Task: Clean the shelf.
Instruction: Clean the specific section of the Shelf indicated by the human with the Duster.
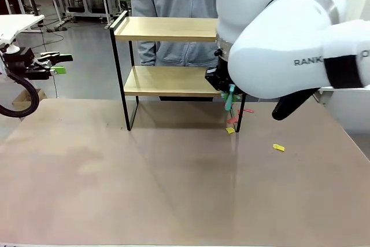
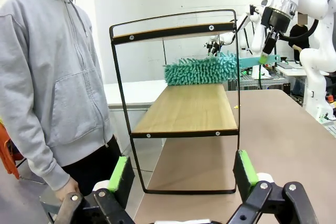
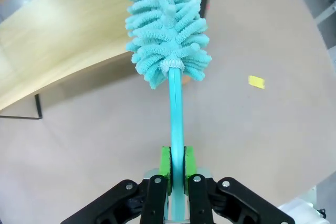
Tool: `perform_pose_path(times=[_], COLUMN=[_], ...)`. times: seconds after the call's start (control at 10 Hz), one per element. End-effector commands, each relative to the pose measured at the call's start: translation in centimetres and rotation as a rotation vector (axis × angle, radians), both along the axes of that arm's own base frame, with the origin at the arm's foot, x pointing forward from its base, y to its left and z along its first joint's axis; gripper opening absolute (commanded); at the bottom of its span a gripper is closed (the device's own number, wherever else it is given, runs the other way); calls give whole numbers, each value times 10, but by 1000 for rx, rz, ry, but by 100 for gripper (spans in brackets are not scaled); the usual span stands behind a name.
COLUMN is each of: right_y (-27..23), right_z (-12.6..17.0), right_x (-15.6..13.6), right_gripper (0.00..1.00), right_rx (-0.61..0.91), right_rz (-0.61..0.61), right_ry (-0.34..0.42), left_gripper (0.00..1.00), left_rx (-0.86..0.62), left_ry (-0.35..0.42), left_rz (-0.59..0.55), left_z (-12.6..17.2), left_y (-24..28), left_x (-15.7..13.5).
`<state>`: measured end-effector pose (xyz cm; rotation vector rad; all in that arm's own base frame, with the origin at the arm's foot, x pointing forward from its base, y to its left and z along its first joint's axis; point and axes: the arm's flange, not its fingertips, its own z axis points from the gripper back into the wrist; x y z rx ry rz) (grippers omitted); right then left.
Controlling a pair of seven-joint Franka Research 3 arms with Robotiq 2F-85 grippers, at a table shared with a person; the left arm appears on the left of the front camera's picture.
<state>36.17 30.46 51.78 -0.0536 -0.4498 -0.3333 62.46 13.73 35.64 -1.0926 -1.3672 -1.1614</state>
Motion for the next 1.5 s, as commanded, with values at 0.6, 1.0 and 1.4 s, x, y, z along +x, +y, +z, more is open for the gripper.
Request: perform_pose_path(times=[0.6, 1.0, 1.4], right_y=[4, 1, -10], right_z=[6, 29, 44], right_x=[-12, -39, -69], right_gripper=[13, 13, 13], right_rx=[-30, 81, 180], right_rz=[4, 211, 572], right_ry=[-21, -56, 22], left_gripper=[100, 100, 100], left_rx=[-2, -2, -2], left_ry=[-6, -6, -6], left_rz=[-3, -3, -3], left_z=[2, 2, 2], left_y=[0, 0, 0], left_x=[-1, -1, -1])
